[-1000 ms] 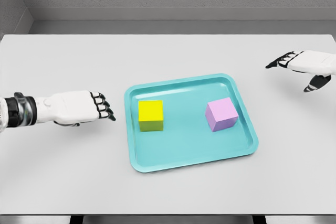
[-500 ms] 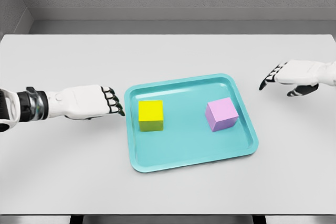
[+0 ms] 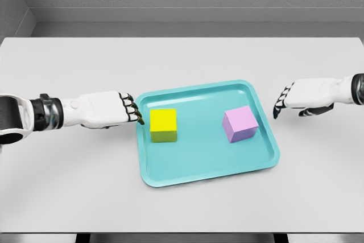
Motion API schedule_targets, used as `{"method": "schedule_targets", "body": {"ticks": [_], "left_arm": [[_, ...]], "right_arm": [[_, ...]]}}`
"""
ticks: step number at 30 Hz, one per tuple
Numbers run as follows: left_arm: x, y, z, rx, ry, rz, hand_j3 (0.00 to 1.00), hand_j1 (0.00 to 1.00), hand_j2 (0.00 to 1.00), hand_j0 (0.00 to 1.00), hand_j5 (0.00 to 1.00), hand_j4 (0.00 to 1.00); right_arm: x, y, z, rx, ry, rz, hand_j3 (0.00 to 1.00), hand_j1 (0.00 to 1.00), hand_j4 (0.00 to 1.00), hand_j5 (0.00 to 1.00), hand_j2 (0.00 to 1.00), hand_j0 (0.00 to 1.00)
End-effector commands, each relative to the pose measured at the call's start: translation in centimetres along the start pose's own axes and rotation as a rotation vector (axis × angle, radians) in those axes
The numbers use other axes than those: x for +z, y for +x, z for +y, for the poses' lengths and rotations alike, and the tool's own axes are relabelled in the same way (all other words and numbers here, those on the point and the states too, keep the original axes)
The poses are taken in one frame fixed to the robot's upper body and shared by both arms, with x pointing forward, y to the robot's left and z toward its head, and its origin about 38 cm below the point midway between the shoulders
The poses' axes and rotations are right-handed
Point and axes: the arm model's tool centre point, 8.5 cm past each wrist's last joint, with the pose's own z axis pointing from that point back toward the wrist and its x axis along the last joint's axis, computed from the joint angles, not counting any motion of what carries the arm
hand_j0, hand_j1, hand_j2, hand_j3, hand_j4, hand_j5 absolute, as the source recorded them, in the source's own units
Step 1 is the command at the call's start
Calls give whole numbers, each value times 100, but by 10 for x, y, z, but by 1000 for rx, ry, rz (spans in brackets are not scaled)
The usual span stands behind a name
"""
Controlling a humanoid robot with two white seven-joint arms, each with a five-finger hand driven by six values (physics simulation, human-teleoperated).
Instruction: Push two cubes
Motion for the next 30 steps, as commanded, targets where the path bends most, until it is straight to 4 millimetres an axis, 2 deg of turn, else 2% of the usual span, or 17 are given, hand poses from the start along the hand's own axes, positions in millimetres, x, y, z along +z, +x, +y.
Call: {"method": "schedule_targets", "body": {"ticks": [1, 8, 17, 23, 25, 30], "left_arm": [[-3, -1, -1, 9, 3, 2, 84, 84, 84, 84, 84, 84], [-15, 3, 2, 14, 22, -6, 84, 84, 84, 84, 84, 84], [-15, 1, -1, 21, 16, -3, 84, 84, 84, 84, 84, 84], [-16, 0, -2, 29, 15, -2, 83, 83, 83, 83, 83, 83], [-23, 6, -1, 30, 22, -23, 83, 83, 83, 83, 83, 83], [-26, 11, -2, 28, 17, -39, 83, 83, 83, 83, 83, 83]], "right_arm": [[1, 1, -3, 5, -5, -2, 67, 67, 67, 67, 67, 67], [-2, 15, -14, 45, -20, -36, 67, 67, 67, 67, 67, 67], [-7, 26, -21, 73, -32, -68, 67, 67, 67, 67, 67, 67], [-11, 29, -18, 72, -21, -81, 67, 67, 67, 67, 67, 67], [-13, 31, -15, 70, -13, -89, 67, 67, 67, 67, 67, 67], [-16, 33, -12, 68, -2, -97, 67, 67, 67, 67, 67, 67]]}}
